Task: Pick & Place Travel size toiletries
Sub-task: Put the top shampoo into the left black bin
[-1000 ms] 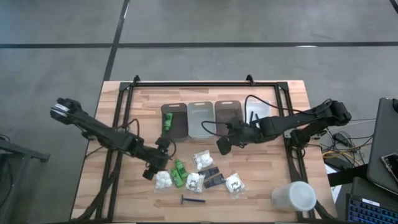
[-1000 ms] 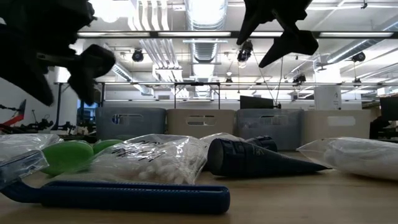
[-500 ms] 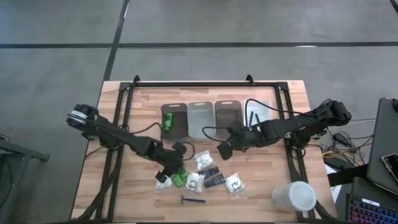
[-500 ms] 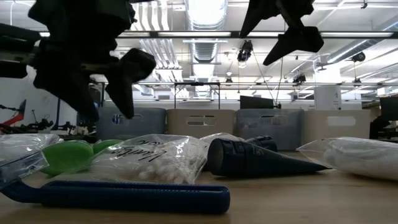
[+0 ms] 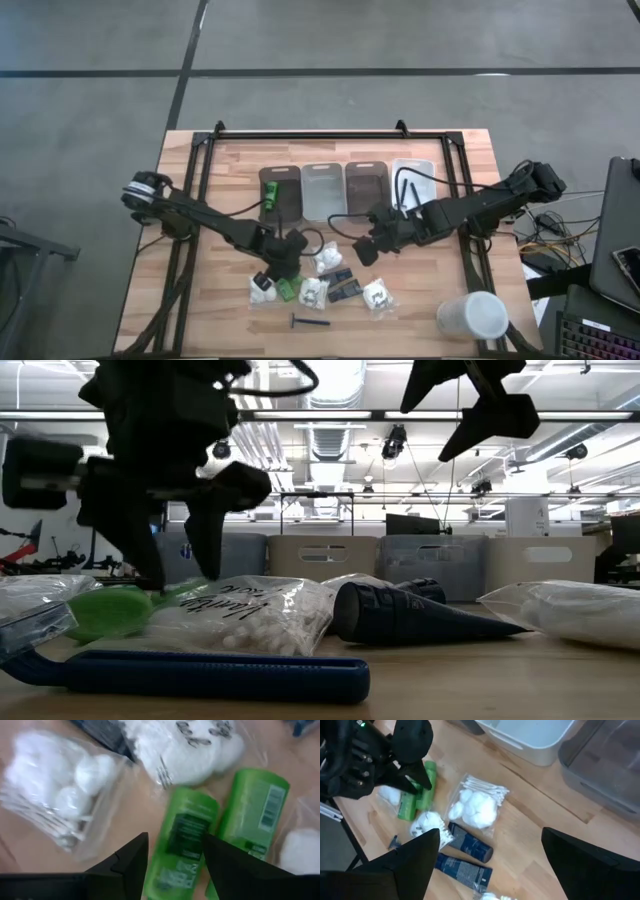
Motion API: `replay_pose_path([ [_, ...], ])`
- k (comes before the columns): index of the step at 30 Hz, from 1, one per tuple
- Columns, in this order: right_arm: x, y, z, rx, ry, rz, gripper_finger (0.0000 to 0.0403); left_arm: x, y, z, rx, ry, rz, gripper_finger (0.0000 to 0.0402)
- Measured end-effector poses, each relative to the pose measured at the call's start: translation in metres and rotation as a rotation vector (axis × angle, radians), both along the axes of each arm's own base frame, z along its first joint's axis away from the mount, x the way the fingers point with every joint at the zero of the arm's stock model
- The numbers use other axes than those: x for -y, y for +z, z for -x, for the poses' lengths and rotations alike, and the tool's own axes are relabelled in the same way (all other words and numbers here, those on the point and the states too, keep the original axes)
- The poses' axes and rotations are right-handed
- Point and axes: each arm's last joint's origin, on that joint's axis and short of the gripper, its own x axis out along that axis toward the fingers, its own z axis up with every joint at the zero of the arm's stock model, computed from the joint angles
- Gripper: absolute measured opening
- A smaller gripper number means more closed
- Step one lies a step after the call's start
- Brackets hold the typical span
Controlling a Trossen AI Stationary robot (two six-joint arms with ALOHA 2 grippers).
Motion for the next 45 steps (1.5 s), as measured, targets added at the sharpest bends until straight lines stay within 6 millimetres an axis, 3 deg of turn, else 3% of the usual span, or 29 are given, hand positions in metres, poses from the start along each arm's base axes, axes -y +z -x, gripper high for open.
replay_pose_path([
  [4,-0.004,0.0,0.001,0.001,0.006,-0.006,0.0328,0.0,-0.01,-0.002,-0.025,-0.05,-0.041,0.0193],
  [11,-0.005,-0.001,0.004,-0.021,0.004,-0.001,0.0311,-0.004,-0.015,-0.003,-0.06,0.017,-0.057,0.0191],
  [20,-0.004,-0.001,0.003,-0.011,-0.012,0.028,0.0294,-0.006,-0.011,0.003,-0.103,0.063,-0.085,0.0135],
  [23,-0.004,-0.001,0.003,-0.006,-0.018,0.036,0.0288,-0.009,0.003,0.009,-0.132,0.117,-0.118,0.013],
  [29,-0.003,0.0,0.003,0.001,-0.014,0.059,0.0278,-0.018,0.073,0.023,-0.007,0.215,-0.162,0.0128],
  [32,-0.002,0.0,0.003,0.009,-0.031,0.08,0.0272,-0.032,0.109,0.031,0.115,0.41,-0.103,0.0128],
  [34,-0.002,0.001,0.003,0.016,-0.051,0.087,0.0269,-0.052,0.127,0.036,0.193,0.713,-0.02,0.0128],
  [36,-0.001,0.001,0.003,0.027,-0.09,0.085,0.0265,-0.08,0.133,0.043,0.216,1.076,0.092,0.0129],
  [38,-0.001,0.001,0.003,0.039,-0.135,0.077,0.0262,-0.106,0.13,0.053,0.204,1.402,0.247,0.0132],
  [40,0.0,0.001,0.003,0.05,-0.17,0.071,0.0258,-0.127,0.123,0.063,0.196,1.599,0.388,0.0135],
  [45,0.001,0.001,0.003,0.059,-0.191,0.072,0.0251,-0.155,0.088,0.069,0.185,1.718,0.598,0.0139],
])
